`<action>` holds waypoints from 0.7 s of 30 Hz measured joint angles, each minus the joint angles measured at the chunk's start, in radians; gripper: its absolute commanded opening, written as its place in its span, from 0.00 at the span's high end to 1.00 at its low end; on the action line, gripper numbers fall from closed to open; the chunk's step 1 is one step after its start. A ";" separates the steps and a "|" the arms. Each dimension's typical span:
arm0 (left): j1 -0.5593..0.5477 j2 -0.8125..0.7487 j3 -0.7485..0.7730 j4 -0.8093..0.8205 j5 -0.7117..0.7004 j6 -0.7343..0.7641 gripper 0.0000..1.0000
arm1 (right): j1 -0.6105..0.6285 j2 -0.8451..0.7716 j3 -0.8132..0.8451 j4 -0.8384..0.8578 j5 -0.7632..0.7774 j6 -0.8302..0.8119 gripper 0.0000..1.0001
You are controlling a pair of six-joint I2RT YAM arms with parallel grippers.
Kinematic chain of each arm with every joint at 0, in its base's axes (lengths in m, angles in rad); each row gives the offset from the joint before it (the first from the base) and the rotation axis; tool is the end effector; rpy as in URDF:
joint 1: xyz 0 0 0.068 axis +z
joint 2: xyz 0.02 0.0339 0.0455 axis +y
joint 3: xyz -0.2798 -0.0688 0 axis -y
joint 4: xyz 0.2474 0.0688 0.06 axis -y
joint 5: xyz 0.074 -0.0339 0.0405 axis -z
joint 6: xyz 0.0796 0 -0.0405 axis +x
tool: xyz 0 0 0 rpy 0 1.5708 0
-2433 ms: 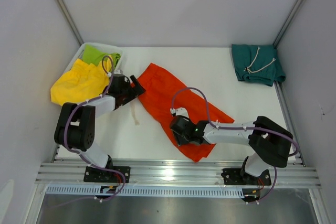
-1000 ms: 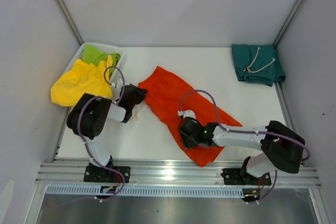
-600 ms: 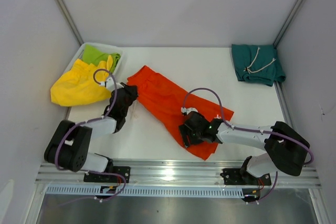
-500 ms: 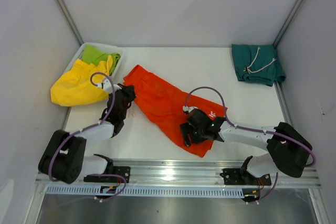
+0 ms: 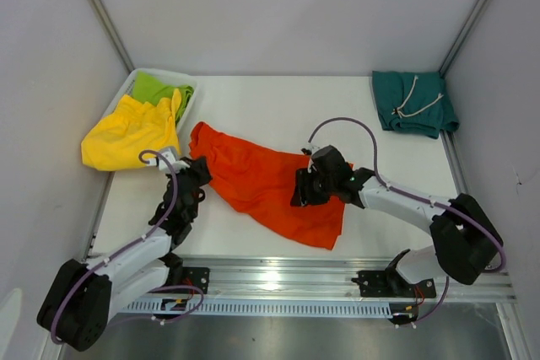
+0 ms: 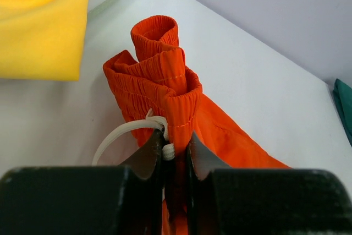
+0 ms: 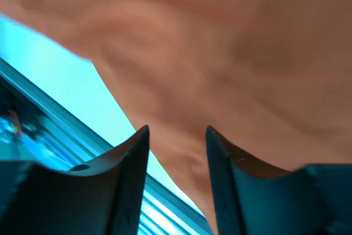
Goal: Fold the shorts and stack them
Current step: Fold the shorts
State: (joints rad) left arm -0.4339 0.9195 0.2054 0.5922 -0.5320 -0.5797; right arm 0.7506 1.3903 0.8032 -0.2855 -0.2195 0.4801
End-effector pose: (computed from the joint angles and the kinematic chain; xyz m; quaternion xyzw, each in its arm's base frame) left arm 0.2149 -0.0551 0.2020 -0.2264 0.7079 -0.1382 0.6546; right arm 0.2123 0.2217 0.1855 -0.1631 0.9204 0.2803 0.2182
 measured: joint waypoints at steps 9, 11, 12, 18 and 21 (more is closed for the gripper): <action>-0.060 -0.261 -0.080 -0.067 -0.002 0.039 1.00 | -0.026 0.307 0.160 0.181 -0.154 0.122 0.96; -0.061 -0.309 -0.098 -0.097 -0.012 0.034 1.00 | -0.026 0.351 0.189 0.210 -0.173 0.137 0.98; -0.061 -0.330 -0.111 -0.112 -0.017 0.029 1.00 | -0.026 0.374 0.203 0.230 -0.183 0.146 0.98; -0.061 -0.402 -0.157 -0.232 -0.034 -0.046 1.00 | -0.029 0.497 0.256 0.310 -0.217 0.177 1.00; -0.061 -0.436 -0.158 -0.280 -0.033 -0.087 1.00 | -0.039 0.552 0.259 0.332 -0.235 0.188 1.00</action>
State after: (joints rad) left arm -0.4953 0.4831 0.0479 0.3126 -0.5652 -0.6662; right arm 0.7116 1.9423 1.0618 0.0467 -0.4541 0.6678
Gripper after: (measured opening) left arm 0.149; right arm 0.003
